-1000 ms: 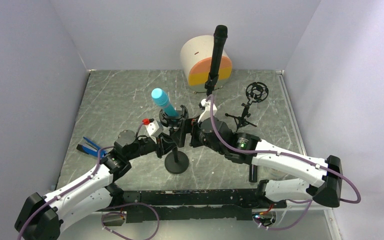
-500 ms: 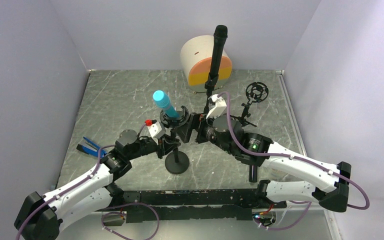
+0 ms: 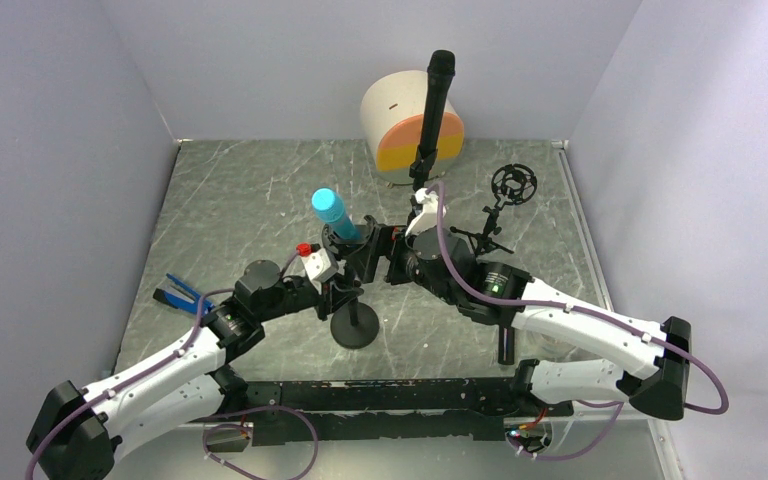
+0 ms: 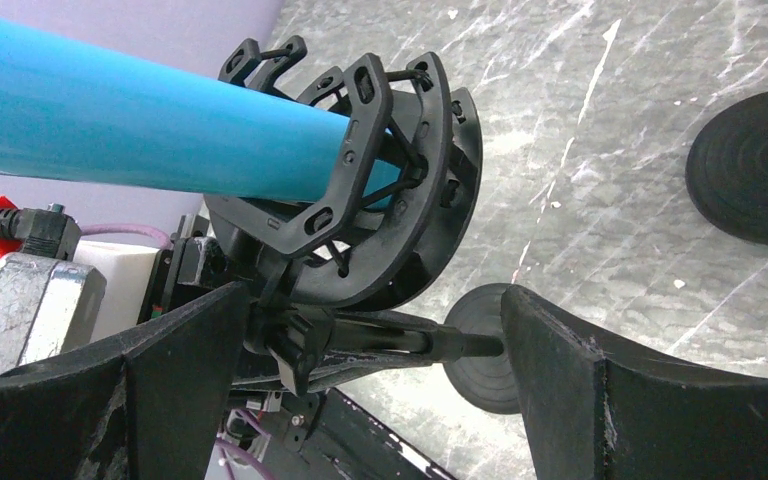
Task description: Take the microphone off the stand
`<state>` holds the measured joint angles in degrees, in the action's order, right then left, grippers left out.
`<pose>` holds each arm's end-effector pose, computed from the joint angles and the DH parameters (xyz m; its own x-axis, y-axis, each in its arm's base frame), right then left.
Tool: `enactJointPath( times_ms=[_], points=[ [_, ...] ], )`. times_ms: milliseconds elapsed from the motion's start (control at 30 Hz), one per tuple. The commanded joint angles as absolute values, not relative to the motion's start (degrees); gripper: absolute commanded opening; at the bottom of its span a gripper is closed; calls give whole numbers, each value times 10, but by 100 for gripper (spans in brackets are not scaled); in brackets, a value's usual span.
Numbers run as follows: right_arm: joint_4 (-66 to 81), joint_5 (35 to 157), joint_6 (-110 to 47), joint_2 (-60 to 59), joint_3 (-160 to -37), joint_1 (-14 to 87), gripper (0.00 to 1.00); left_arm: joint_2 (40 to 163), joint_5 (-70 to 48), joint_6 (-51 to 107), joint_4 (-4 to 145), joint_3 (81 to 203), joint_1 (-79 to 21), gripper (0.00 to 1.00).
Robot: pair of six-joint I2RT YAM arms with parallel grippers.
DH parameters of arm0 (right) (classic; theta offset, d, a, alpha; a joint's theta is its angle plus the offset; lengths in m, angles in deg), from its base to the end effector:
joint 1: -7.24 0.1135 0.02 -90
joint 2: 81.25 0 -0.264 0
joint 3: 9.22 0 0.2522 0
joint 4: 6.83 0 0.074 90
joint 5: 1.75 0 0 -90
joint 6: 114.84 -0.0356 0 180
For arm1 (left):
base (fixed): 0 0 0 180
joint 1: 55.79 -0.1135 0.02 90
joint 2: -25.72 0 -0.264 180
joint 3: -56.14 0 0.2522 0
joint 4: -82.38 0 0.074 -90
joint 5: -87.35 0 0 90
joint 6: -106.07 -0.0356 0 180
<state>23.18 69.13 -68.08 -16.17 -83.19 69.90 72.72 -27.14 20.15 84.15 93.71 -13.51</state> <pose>0.1290 0.2241 0.3531 -0.5994 0.2500 -0.7604 -0.3958 0.7331 0.5531 0.1337 -0.1416 0.2511 -0.1636 0.0612 -0.9846 0.9069 0.4023 -0.1256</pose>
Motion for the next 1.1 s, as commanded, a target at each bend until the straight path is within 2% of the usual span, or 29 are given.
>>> enactJointPath(
  times_ms=[0, 300, 467, 967, 1067],
  points=[
    [232, 702, -694, -169, -817, 698, 99, 728, -267, 206, 824, 954, -130, 3],
    [267, 703, -714, -149, -800, 699, 98, 728, -266, 228, 847, 958, -131, 25],
    [264, 701, -721, -149, -791, 699, 98, 722, -270, 249, 886, 956, -131, 30],
    [279, 680, -722, -150, -787, 698, 98, 696, -277, 263, 906, 945, -130, 33],
    [281, 680, -721, -147, -791, 697, 98, 689, -280, 249, 892, 947, -131, 29]
  ],
)
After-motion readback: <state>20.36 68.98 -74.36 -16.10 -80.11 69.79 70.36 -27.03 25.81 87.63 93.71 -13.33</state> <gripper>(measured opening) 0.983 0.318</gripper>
